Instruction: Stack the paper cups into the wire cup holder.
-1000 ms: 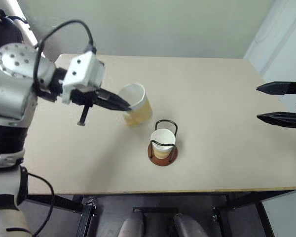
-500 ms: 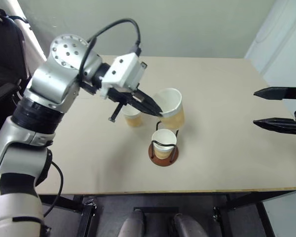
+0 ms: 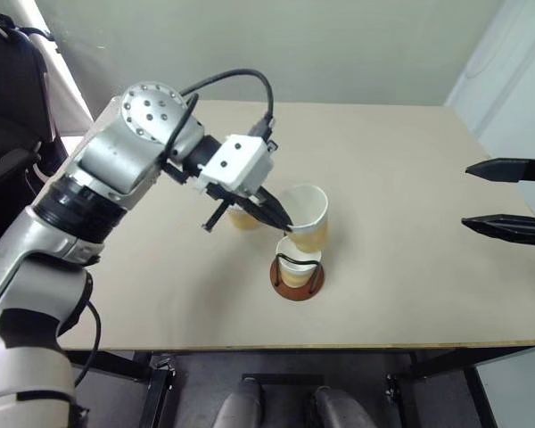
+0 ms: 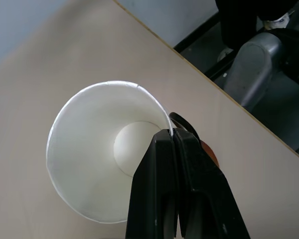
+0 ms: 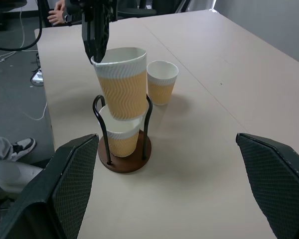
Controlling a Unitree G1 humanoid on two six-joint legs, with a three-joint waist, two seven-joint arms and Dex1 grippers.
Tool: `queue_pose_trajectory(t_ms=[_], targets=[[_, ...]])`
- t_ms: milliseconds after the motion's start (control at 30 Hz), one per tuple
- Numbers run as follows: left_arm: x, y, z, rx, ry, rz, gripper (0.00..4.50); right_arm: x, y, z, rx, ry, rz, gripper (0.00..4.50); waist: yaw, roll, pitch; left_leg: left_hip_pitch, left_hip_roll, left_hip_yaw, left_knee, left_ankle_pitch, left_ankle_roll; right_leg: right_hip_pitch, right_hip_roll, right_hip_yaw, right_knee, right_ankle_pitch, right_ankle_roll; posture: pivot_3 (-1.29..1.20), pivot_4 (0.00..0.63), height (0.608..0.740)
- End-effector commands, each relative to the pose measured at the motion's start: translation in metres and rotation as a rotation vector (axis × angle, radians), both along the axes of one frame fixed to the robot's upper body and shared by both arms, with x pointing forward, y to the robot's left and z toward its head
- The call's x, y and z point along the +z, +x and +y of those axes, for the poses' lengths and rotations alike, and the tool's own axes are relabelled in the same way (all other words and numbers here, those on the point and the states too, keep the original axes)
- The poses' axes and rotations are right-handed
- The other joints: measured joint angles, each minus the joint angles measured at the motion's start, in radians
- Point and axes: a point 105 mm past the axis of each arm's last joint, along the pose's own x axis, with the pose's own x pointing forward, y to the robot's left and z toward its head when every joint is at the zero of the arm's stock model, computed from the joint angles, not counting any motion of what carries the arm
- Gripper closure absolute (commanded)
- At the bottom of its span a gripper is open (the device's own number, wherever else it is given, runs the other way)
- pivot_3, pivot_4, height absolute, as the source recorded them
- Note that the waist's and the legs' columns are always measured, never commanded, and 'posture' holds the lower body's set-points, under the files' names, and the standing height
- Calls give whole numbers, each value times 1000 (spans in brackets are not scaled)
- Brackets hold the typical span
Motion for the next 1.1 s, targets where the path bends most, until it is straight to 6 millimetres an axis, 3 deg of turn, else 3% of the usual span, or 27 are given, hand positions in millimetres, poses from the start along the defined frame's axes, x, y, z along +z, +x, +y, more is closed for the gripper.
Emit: queue_pose_trajectory(t_ms=[33,233,333,400,500,600,667,1000,1100], targets=[[10,-5,3,-29,18,-32,3831,12,-7,2,7,-12,-58,0,0,0,0,0,0,0,0,0,0,0,0,0,0,0,0,0,150,740],[11,3,1,-15,14,-87,1693,10,-6,2,10,-11,-55,0,1,0,0,0,0,0,1,0,0,0,0,0,0,0,1,0,150,740],[25,14,-4,26,-62,-127,558,10,-5,2,12,-11,-54,0,3,0,0,0,0,0,2,0,1,1,0,0,0,0,1,0,150,740],[36,25,1,107,-124,-142,34,9,-4,1,11,-12,-53,0,3,0,0,-1,0,0,3,-1,1,1,0,0,0,0,2,0,150,740],[29,55,32,337,-101,-153,34,8,-3,2,15,-14,-50,0,-1,1,0,-1,0,0,4,-2,2,1,0,0,0,0,2,0,150,740],[-8,78,77,538,-24,-104,34,7,-2,2,15,-13,-47,0,-9,5,-2,0,0,2,4,-3,4,1,0,2,0,0,3,0,150,740],[-31,85,94,605,3,-66,34,5,-1,1,13,-16,-44,0,-9,7,-3,1,0,2,4,-3,4,1,0,3,0,0,3,0,150,740],[-70,104,79,645,21,-40,34,6,0,1,16,-23,-49,0,20,5,-1,-14,-3,2,20,-7,12,-7,-3,3,-1,5,10,0,150,740],[-70,110,73,652,6,-67,592,6,-1,1,14,-26,-46,0,20,5,-1,-14,-3,4,22,-7,13,-6,-4,3,-1,5,11,0,150,740]])
